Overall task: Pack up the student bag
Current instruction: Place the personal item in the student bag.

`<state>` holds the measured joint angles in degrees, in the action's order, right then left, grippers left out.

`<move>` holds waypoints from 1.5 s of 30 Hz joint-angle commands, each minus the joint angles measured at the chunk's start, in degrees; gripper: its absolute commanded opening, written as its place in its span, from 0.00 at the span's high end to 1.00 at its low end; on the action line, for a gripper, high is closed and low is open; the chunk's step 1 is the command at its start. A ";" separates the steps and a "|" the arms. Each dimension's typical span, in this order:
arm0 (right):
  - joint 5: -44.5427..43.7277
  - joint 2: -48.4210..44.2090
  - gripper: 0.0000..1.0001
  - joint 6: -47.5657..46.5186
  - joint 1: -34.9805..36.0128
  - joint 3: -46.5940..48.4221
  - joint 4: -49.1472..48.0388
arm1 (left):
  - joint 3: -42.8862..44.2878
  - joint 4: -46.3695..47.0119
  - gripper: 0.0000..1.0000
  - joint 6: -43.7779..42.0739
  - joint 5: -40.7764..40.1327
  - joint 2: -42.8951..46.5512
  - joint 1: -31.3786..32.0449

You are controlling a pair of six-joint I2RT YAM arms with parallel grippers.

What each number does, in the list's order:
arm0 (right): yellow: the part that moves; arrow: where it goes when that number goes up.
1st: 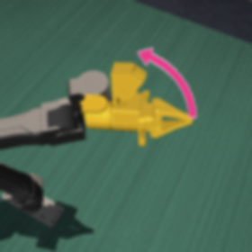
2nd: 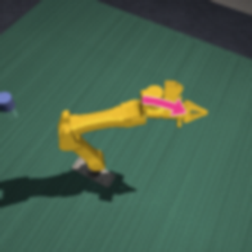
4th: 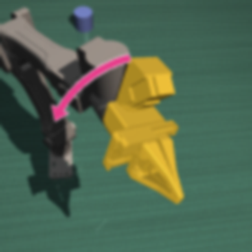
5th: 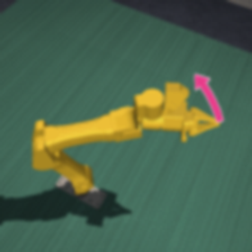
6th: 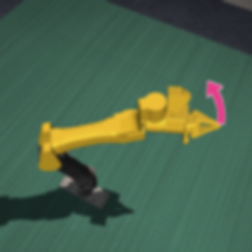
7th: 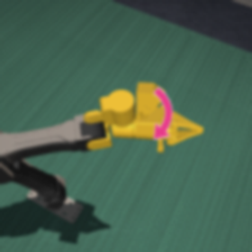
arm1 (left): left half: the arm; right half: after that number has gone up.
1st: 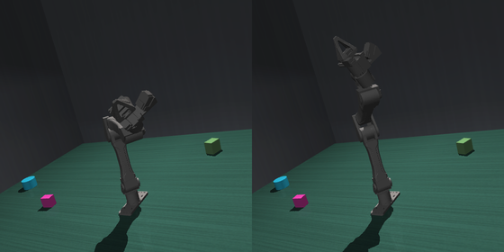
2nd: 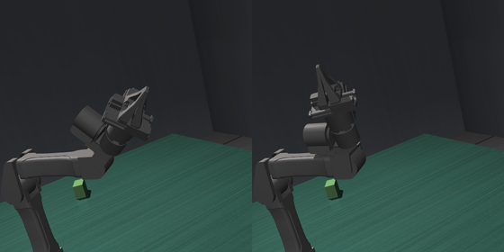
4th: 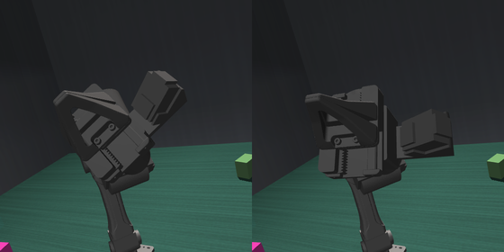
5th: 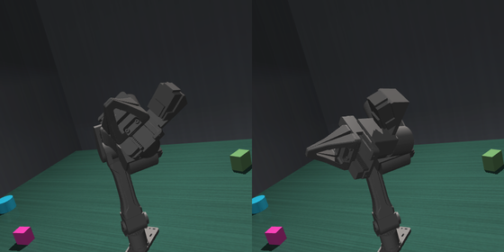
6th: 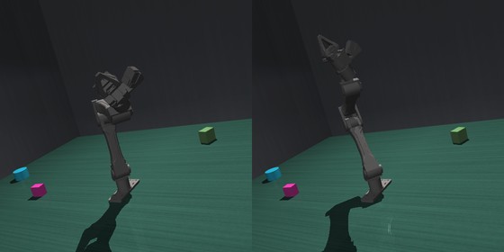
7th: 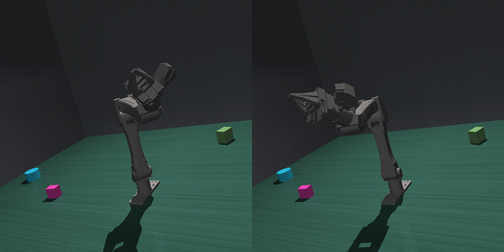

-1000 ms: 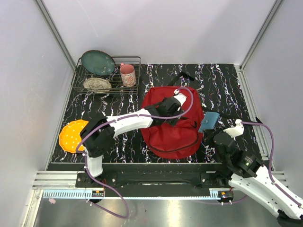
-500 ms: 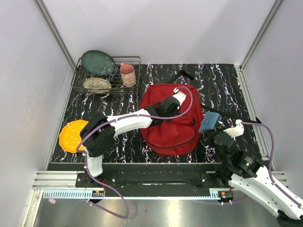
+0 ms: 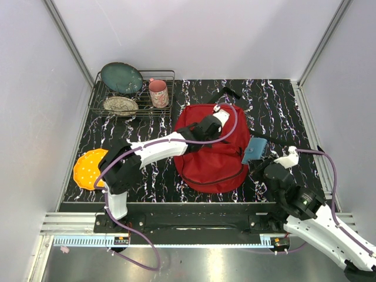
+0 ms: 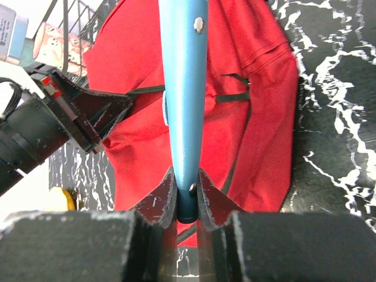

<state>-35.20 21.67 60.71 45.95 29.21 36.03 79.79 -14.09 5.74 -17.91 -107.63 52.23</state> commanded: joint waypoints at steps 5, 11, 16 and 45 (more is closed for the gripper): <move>9.96 5.13 0.87 -0.77 -0.25 -0.82 -16.40 | 3.18 -0.24 1.00 -1.17 3.32 7.52 -0.81; 18.05 11.63 0.91 2.56 -0.25 -3.28 -28.63 | 3.88 -1.12 1.00 -0.29 5.25 10.95 -0.72; 26.21 18.93 0.93 5.12 -1.21 -5.13 -41.35 | 5.11 -2.88 1.00 -0.64 5.26 10.87 -0.72; 45.84 46.98 0.94 14.26 -14.75 -11.11 -84.02 | 3.62 -5.42 1.00 1.64 7.54 13.41 -0.64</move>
<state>9.32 70.02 74.74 33.08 16.84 -41.78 82.35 -21.12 6.11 -12.19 -98.59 51.44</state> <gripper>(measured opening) 0.174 0.020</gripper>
